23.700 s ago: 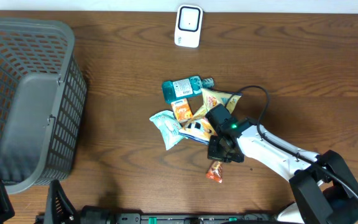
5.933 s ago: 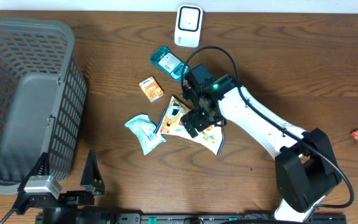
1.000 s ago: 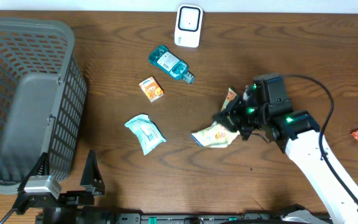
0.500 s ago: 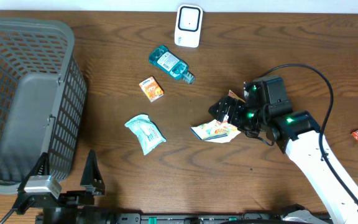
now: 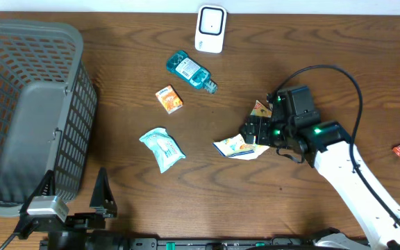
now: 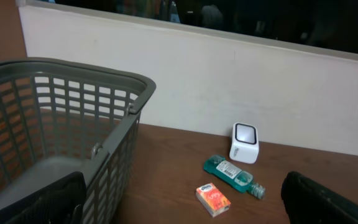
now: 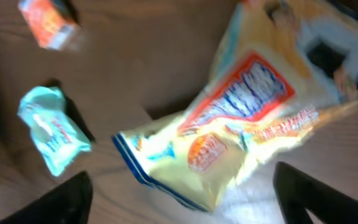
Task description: Scan the item barcode
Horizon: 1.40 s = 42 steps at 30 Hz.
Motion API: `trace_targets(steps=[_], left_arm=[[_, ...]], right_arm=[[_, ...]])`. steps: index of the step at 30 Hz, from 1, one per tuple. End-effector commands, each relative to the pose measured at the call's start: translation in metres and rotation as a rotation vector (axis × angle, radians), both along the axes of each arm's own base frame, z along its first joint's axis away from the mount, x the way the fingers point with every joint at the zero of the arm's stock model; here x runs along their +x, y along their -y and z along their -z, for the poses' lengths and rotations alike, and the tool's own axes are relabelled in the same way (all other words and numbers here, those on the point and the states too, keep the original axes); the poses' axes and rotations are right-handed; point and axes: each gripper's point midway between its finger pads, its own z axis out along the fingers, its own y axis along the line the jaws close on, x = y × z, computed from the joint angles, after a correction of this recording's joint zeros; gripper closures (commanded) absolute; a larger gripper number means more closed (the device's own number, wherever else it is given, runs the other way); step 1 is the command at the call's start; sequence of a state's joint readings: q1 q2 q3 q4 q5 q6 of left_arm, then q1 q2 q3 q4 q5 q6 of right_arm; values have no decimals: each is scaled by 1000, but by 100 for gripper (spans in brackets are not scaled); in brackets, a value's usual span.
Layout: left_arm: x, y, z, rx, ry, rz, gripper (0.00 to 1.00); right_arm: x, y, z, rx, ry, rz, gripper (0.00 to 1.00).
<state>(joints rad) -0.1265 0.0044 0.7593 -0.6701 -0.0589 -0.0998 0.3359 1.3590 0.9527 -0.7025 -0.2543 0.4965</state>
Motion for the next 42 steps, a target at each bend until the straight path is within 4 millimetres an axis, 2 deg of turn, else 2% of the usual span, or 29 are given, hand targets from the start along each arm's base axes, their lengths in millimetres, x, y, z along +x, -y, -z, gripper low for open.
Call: trace_targets(steps=[1, 6, 8, 12, 17, 20, 27, 30, 32, 34, 36, 39, 40, 42], left_arm=[[0, 0, 0, 16, 2, -1, 2], [0, 0, 0, 16, 2, -1, 2], [0, 0, 0, 16, 2, -1, 2], [0, 0, 0, 16, 2, -1, 2], [0, 0, 0, 16, 2, -2, 2], [0, 0, 0, 16, 2, -2, 2], [0, 0, 0, 16, 2, -1, 2], [0, 0, 0, 16, 2, -1, 2], [0, 0, 0, 16, 2, -2, 2], [0, 0, 0, 16, 2, -2, 2], [0, 0, 0, 16, 2, -1, 2], [0, 0, 0, 16, 2, -1, 2], [0, 0, 0, 16, 2, -2, 2], [0, 0, 0, 16, 2, -2, 2]], right_arm=[[-4, 2, 5, -35, -10, -29, 27], [-15, 6, 9, -131, 44, -276, 8], [-22, 7, 11, -160, 50, -365, 5], [-40, 1, 16, -205, 52, -539, 4], [-52, -27, 17, -237, 127, -734, 5], [-48, -30, 20, -371, 180, -768, 4], [-26, -30, 37, -734, 260, -697, 1], [-23, -27, 54, -837, 238, -682, 1], [-20, -20, 64, -899, 216, -611, 1], [-18, -18, 65, -900, 213, -514, 1], [-16, -20, 57, -868, 221, -451, 1], [-11, -32, 24, -744, 232, -281, 1], [-10, -40, 3, -637, 223, -158, 1], [-9, -58, -21, -456, 213, -70, 1]])
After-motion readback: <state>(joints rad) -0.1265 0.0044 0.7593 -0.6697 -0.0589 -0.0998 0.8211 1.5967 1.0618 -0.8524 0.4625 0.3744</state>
